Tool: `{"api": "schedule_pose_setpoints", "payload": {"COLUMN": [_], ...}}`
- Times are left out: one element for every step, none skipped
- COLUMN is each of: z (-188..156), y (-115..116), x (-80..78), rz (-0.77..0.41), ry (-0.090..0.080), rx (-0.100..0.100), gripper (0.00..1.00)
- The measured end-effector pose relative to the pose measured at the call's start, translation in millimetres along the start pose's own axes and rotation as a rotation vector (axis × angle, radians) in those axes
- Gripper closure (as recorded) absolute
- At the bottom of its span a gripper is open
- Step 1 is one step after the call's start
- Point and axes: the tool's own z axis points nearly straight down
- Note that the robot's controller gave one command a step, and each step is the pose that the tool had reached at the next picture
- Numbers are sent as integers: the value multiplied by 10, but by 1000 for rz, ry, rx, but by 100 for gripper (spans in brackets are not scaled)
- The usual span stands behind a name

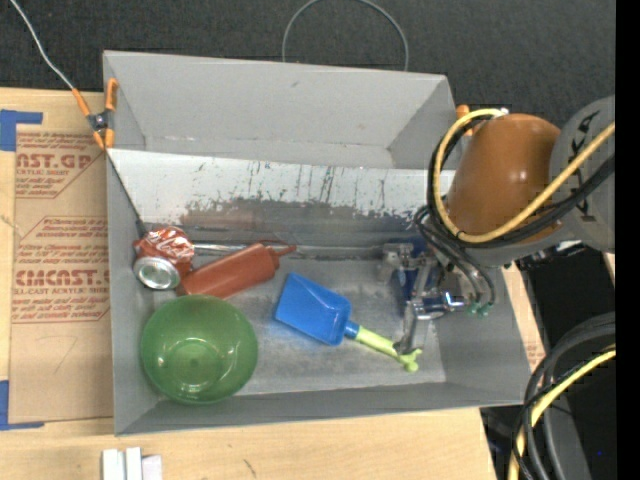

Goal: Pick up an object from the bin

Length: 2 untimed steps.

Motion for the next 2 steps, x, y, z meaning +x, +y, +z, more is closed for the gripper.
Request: {"api": "schedule_pose_setpoints", "payload": {"z": [-45, 1034], "y": [1, -183], "x": [-17, 16], "rz": [-1, 158], "ry": [-8, -4], "rx": [1, -1], "gripper": [0, 0]}}
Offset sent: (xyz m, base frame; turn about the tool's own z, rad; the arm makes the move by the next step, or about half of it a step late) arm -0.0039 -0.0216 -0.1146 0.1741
